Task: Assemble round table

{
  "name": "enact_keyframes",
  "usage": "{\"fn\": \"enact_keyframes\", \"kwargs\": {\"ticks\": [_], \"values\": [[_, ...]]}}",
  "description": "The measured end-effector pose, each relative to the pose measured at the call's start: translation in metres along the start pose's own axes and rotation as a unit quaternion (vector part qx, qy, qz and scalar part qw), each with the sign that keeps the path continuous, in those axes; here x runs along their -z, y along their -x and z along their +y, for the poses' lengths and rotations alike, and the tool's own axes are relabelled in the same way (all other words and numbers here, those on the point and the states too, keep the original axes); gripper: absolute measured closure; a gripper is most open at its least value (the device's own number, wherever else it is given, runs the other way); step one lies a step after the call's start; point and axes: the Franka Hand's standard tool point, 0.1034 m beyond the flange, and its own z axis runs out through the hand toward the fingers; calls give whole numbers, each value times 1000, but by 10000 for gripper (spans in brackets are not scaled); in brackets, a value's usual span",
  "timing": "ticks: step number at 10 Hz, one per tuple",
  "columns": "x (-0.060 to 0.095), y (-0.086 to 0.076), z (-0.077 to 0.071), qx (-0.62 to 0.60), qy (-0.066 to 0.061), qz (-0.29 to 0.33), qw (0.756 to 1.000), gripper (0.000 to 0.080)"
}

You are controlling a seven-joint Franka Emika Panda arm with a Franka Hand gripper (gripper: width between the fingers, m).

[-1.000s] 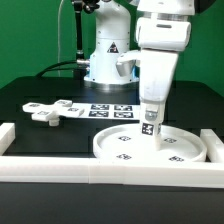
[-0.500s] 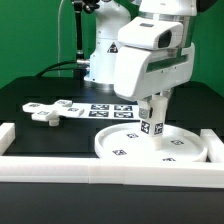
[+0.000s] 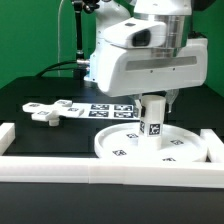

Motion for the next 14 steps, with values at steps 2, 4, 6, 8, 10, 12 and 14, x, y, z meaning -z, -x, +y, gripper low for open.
{"fn": "enact_keyframes", "kwargs": {"ticks": [2,4,6,8,10,12,14], "values": [[0,1,0,-109,-12,1,994,390],[-1,1,-1,-190,-13,-2,982,390],[-1,1,-1,-244,-14,-2,970,390],[-1,1,-1,-306,-17,-3,952,390],[0,1,1,-408,-32,-5,912,390],[0,1,1,-502,-46,-9,864,390],[-1,1,-1,-588,-57,-16,807,390]]}}
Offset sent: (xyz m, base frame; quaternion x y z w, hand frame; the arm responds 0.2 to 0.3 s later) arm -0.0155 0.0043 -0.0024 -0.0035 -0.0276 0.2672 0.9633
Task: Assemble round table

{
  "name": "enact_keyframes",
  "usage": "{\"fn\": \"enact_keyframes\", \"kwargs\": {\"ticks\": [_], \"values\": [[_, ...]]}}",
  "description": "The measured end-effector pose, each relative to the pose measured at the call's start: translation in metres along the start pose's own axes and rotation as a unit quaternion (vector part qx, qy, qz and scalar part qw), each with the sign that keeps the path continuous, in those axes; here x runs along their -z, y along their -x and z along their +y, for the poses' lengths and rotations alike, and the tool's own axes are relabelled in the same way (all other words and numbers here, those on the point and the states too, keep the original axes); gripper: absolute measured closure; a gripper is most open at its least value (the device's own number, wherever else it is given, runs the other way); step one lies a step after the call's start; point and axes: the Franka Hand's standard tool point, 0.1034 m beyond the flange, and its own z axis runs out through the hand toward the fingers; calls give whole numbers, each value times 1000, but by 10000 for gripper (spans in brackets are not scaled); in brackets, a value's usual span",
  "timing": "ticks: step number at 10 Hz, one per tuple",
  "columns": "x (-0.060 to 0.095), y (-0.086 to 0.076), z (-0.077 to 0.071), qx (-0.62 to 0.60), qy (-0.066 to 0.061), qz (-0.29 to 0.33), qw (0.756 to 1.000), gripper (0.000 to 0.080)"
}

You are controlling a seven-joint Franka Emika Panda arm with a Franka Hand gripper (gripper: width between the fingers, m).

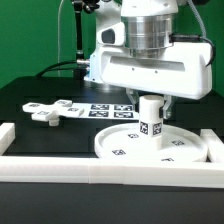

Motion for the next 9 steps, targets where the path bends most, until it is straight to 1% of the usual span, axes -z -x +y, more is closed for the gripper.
{"fn": "enact_keyframes", "kwargs": {"ticks": [2,3,4,7,8,9], "values": [[0,1,-1,-90,-7,-6,996,390],[0,1,-1,-114,-10,-9,993,390],[0,1,-2,-164,-13,-12,986,390],[1,1,-3,-223,-14,-13,975,390],[1,0,-4,-238,-17,-15,971,390],[0,3,-5,-278,-19,-21,960,390]]}}
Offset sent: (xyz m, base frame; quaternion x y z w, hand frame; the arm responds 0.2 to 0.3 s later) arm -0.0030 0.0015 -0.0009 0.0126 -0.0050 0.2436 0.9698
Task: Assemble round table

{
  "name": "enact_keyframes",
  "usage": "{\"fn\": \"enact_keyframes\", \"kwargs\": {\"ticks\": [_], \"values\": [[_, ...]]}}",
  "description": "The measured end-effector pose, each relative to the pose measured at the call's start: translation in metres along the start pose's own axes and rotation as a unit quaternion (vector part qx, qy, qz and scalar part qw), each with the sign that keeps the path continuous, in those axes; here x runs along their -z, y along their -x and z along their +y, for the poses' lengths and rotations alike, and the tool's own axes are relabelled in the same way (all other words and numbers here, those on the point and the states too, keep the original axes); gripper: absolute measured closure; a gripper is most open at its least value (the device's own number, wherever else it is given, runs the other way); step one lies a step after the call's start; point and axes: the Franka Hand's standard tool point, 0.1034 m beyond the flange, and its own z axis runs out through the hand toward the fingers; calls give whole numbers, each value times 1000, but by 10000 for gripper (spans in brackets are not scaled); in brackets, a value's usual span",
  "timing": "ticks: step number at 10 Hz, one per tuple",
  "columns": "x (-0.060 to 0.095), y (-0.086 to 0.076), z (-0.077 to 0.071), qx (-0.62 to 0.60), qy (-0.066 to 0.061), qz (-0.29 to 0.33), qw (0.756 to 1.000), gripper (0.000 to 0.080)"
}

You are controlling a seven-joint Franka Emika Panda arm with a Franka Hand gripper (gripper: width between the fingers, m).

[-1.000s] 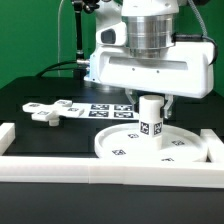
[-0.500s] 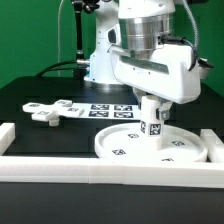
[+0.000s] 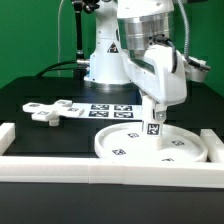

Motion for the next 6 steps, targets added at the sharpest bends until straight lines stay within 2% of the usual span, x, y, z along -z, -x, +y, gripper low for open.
{"fn": "enact_keyframes", "kwargs": {"ticks": [2,3,6], "values": [[-1,4,0,-19,-1,-6,1000,193],[-1,5,0,-2,0,-5,1000,163],[4,6,-3,87,0,-1,996,152]]}}
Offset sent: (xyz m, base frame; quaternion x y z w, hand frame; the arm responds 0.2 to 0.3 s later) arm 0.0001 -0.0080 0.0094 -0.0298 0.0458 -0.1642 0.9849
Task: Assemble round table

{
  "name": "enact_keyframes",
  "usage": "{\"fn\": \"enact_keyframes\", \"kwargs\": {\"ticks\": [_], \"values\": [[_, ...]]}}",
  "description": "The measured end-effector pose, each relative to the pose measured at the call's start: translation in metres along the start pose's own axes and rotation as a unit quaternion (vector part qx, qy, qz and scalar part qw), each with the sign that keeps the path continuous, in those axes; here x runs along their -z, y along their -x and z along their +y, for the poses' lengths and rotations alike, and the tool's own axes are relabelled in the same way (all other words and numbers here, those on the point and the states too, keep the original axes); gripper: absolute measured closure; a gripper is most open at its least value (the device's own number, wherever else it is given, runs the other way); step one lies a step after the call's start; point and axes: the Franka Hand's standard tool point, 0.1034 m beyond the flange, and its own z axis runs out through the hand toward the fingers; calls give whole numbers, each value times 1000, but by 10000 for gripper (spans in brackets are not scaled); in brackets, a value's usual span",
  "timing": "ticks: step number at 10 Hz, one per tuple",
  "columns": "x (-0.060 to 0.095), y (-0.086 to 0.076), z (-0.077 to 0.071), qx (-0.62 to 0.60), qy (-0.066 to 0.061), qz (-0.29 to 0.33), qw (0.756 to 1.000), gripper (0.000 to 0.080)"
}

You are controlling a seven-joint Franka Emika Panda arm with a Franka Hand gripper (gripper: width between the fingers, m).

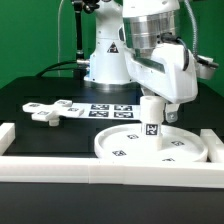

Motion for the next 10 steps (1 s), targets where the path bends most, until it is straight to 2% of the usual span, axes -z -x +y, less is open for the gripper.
{"fn": "enact_keyframes", "kwargs": {"ticks": [2,5,6,7,8,10], "values": [[0,-1,0,52,0,0,999,151],[-1,-2,1,176,2,2,984,151],[0,-4,1,270,8,12,963,151],[2,-6,-4,371,11,31,928,151],[2,-6,-5,423,14,34,906,151],[4,-5,-7,553,29,46,832,151]]}}
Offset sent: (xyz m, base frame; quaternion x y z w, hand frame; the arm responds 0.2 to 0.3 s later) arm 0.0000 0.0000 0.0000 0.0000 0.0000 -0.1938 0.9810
